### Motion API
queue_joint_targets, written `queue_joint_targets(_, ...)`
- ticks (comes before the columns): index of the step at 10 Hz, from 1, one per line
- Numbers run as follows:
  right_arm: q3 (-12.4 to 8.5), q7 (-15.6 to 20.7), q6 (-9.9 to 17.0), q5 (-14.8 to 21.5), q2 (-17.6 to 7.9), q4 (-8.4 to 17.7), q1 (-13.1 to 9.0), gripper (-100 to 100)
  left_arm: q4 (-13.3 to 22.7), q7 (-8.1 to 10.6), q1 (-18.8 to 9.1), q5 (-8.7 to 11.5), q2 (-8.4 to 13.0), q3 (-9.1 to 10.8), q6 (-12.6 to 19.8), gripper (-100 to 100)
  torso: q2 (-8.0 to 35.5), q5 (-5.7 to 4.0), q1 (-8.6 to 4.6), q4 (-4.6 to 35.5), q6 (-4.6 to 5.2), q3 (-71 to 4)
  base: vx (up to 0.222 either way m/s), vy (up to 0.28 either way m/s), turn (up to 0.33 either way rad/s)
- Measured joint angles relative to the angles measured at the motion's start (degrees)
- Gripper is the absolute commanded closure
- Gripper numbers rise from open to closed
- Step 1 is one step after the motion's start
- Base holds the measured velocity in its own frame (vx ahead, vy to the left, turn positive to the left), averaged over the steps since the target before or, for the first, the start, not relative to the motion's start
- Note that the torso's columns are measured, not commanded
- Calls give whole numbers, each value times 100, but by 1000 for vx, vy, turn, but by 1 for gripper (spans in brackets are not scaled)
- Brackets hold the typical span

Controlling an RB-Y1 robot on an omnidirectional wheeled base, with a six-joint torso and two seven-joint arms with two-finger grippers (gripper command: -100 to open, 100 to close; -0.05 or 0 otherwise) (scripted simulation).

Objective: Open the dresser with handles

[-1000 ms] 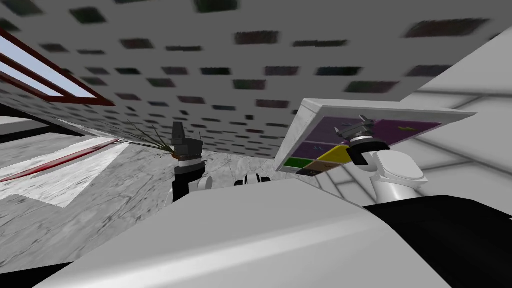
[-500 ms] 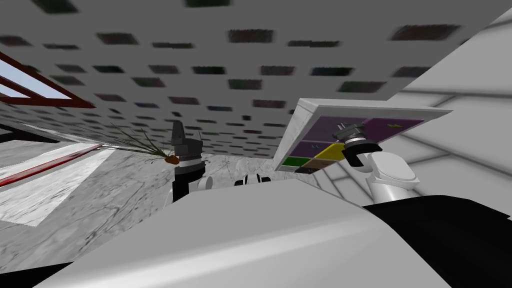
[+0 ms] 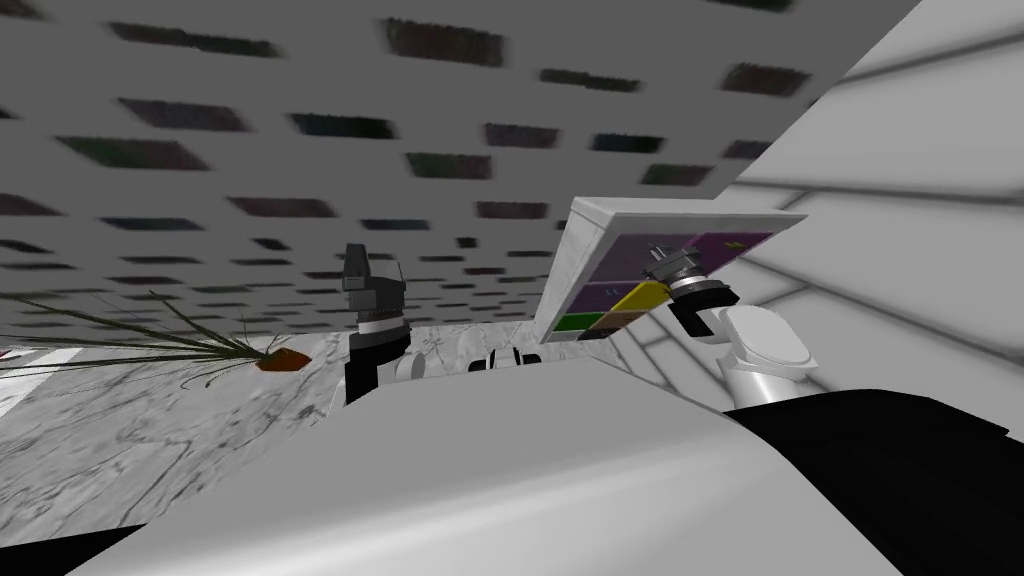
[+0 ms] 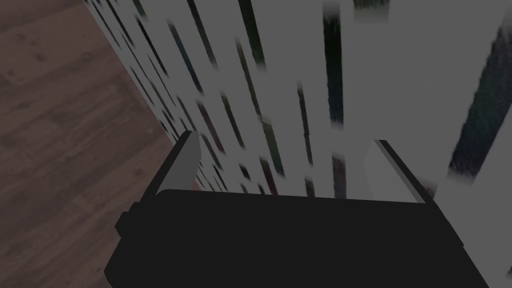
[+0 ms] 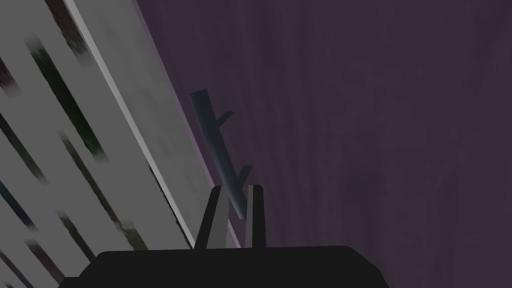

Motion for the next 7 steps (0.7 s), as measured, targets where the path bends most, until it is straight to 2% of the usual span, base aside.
queue_joint_targets(2,100,-18,-53,-36,107,-362,120,100,0,0,1,0,1,1,0,0,-8,-1,34,-13,-16,1,156,-21,-254)
queue_joint_targets(3,84,-11,-128,-65,180,-506,171,100,0,0,-1,0,1,0,0,0,15,4,60,-9,-26,15,124,-11,-311)
queue_joint_targets(4,121,46,-244,-88,310,-666,199,100,0,0,0,0,0,1,0,0,19,8,68,-6,-20,20,177,-1,-438)
queue_joint_targets(5,178,57,-353,-126,363,-807,244,100,0,0,0,0,0,1,0,0,3,8,70,-11,-22,10,130,26,-205)
queue_joint_targets(6,199,43,-399,-143,413,-997,322,100,0,0,-1,0,0,0,0,0,10,9,73,-10,-30,12,43,15,-17)
queue_joint_targets(7,200,40,-404,-144,418,-1020,330,-100,0,0,-3,0,0,-1,0,0,29,6,63,-5,-29,24,9,90,5)
